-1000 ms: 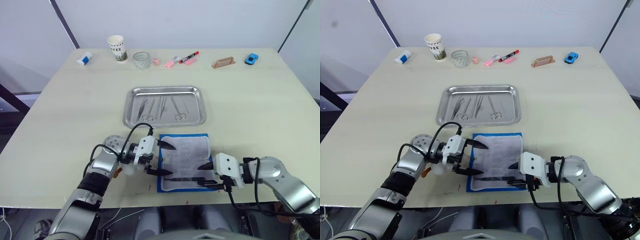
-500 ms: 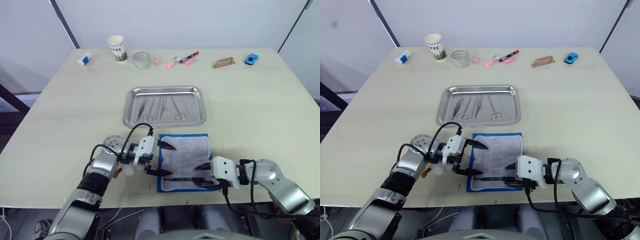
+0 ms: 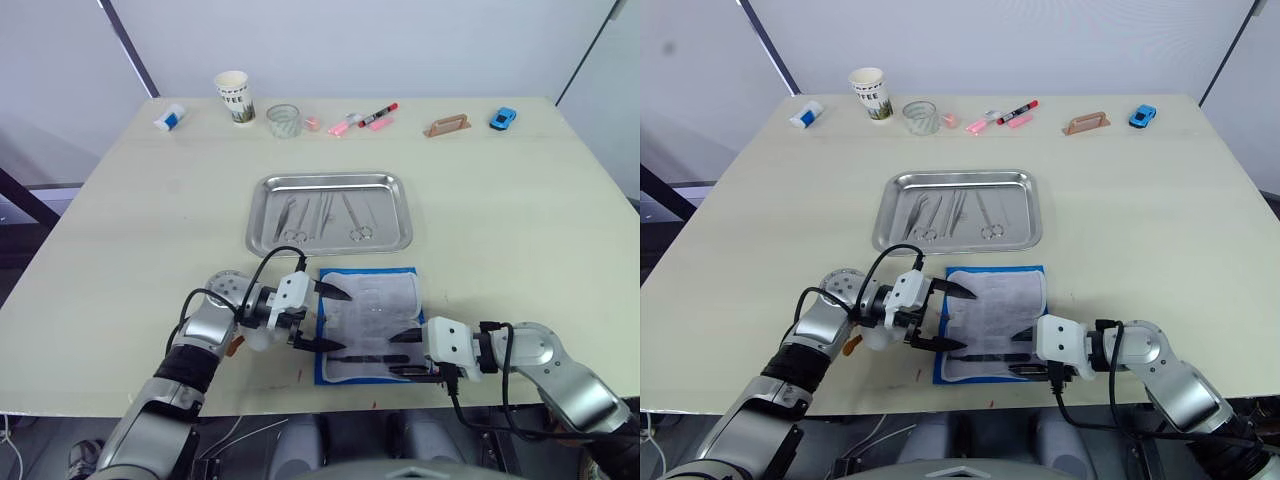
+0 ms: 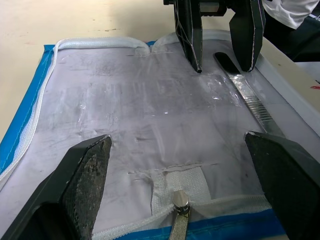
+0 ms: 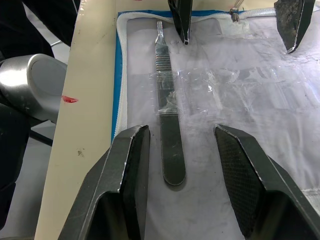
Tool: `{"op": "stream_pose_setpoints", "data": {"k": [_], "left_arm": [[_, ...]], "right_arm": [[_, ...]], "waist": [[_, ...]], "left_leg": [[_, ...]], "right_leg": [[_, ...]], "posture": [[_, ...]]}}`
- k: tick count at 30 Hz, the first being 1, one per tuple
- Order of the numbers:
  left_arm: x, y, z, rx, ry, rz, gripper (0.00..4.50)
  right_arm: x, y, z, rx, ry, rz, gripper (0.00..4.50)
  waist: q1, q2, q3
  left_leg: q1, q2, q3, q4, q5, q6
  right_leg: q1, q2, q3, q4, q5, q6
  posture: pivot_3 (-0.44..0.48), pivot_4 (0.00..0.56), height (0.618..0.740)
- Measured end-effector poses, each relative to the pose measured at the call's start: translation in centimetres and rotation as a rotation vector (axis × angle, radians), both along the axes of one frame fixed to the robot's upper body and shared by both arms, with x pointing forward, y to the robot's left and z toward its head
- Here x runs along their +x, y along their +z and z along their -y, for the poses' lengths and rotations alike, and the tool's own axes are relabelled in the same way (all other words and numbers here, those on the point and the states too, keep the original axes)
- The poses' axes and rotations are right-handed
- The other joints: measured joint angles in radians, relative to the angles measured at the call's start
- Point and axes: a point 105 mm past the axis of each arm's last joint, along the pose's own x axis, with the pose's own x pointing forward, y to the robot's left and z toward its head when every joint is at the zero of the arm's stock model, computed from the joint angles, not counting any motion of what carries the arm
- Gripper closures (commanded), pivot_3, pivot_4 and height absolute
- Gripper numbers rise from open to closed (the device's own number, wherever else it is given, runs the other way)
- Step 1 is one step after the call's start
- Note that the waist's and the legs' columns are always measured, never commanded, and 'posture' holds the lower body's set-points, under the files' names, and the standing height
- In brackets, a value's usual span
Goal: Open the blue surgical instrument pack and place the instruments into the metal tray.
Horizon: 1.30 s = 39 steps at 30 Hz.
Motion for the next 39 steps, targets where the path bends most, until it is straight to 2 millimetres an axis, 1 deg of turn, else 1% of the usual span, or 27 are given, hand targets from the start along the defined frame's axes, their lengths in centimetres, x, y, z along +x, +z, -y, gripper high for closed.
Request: {"op": "stream_pose_setpoints", "data": {"k": [16,17,18,20,21,22,23,28,34,39], "left_arm": [[0.0,-0.1,-0.1,0.003,0.005,-0.007,0.00],[0.0,-0.1,-0.1,0.003,0.006,-0.006,0.00],[0.0,-0.1,-0.1,0.003,0.007,-0.006,0.00],[0.1,-0.1,-0.1,0.004,0.011,-0.007,0.00],[0.1,-0.2,-0.1,0.004,0.013,-0.009,0.00],[0.1,-0.2,-0.1,0.004,0.014,-0.010,0.00],[0.1,-0.2,-0.1,0.005,0.014,-0.011,0.00],[0.1,-0.4,-0.2,0.006,0.019,-0.018,0.00],[0.1,-0.4,-0.2,0.005,0.020,-0.017,0.00],[0.1,-0.3,0.1,-0.001,0.018,-0.012,0.00]], "right_arm": [[0.1,-0.7,-0.1,0.006,0.005,-0.004,2.14],[0.1,-0.7,-0.1,0.006,0.006,-0.004,2.41],[0.1,-0.8,-0.1,0.004,0.007,-0.006,2.56],[-0.2,-1.0,-0.2,-0.005,0.027,-0.021,3.30],[-0.4,-1.1,-0.4,-0.007,0.041,-0.027,3.92],[-0.3,-1.1,-0.4,-0.005,0.037,-0.026,4.22],[-0.3,-1.1,-0.4,-0.009,0.035,-0.028,4.42],[-0.2,-1.2,-0.5,-0.018,0.035,-0.035,4.42],[0.0,-0.9,-0.4,-0.032,0.021,-0.039,4.42],[-0.1,-0.1,-0.3,-0.080,-0.002,-0.053,4.42]], "waist": [[-0.001,-0.003,-0.004],[-0.001,-0.003,-0.004],[-0.001,-0.003,-0.005],[-0.001,-0.005,-0.009],[-0.001,-0.006,-0.010],[-0.002,-0.006,-0.010],[-0.002,-0.006,-0.011],[-0.002,-0.007,-0.011],[-0.002,-0.007,-0.011],[0.004,-0.005,-0.010]], "left_leg": [[0.002,0.000,0.002,0.000,0.000,0.000],[0.002,0.000,0.002,0.000,0.000,0.000],[0.002,0.000,0.002,0.000,0.000,0.000],[0.003,0.001,0.002,0.000,0.000,0.000],[0.004,0.001,0.002,0.000,0.000,0.000],[0.005,0.001,0.002,0.000,0.000,0.000],[0.006,0.001,0.003,0.000,0.000,0.000],[0.017,0.001,0.004,-0.003,0.000,0.000],[0.017,0.002,0.004,-0.003,0.000,0.000],[0.016,0.001,0.004,-0.003,0.000,0.000]], "right_leg": [[0.000,0.001,0.002,0.002,0.000,0.000],[0.000,0.001,0.002,0.002,0.000,0.000],[0.000,0.001,0.002,0.002,0.000,0.000],[0.000,0.001,0.002,0.002,0.000,0.000],[0.001,0.002,0.002,0.002,0.000,0.000],[0.002,0.002,0.002,0.002,0.000,-0.001],[0.003,0.002,0.003,0.002,0.000,-0.001],[0.012,0.001,0.004,0.001,-0.003,-0.005],[0.013,0.001,0.003,0.001,-0.003,-0.005],[0.012,0.000,0.003,0.001,-0.003,-0.005]], "posture": [[0.000,0.150,0.740],[0.000,0.150,0.740],[0.000,0.150,0.740],[0.000,0.150,0.740],[0.000,0.150,0.740],[0.000,0.150,0.740],[0.000,0.150,0.740],[0.000,0.150,0.740],[0.000,0.150,0.740],[0.000,0.150,0.740]]}}
